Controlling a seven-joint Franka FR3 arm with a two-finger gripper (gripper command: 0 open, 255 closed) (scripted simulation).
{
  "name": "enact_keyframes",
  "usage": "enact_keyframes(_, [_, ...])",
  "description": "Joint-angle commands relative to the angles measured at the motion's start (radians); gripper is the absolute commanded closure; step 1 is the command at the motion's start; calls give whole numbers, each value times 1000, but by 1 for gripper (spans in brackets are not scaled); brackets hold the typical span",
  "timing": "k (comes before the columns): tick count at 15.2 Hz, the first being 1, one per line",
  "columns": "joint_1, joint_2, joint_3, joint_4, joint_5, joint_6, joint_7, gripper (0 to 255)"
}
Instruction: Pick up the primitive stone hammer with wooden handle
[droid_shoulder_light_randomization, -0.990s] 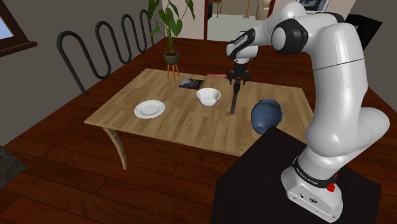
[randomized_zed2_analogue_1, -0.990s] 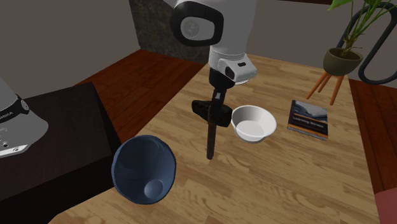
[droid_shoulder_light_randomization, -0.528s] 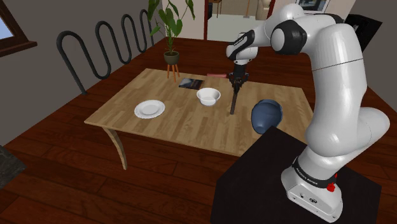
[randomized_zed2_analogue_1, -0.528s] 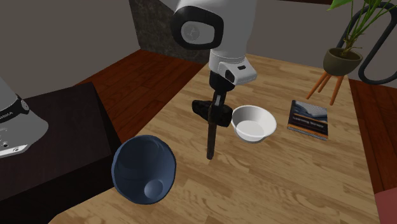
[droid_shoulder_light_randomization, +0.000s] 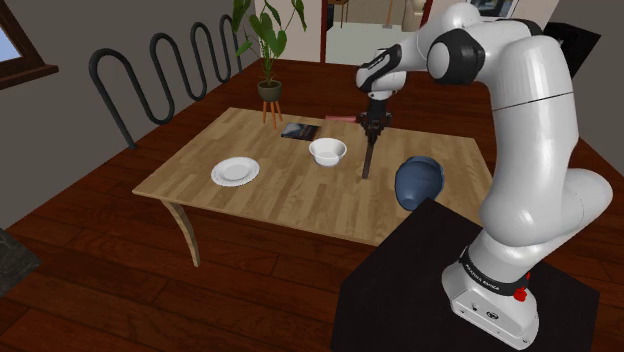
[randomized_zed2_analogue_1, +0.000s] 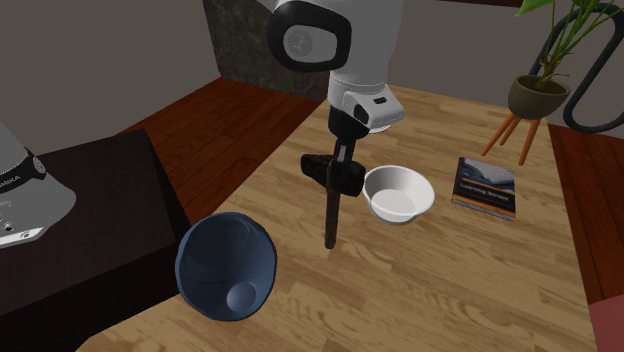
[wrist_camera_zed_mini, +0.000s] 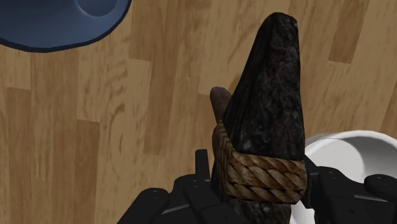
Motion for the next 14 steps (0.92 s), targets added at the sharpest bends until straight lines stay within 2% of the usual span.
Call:
enact_keyframes(1, [1,-16,-2,3,-3,-19,1,255])
enact_keyframes(14, [6,-88,-12,43,-18,-130,10,255])
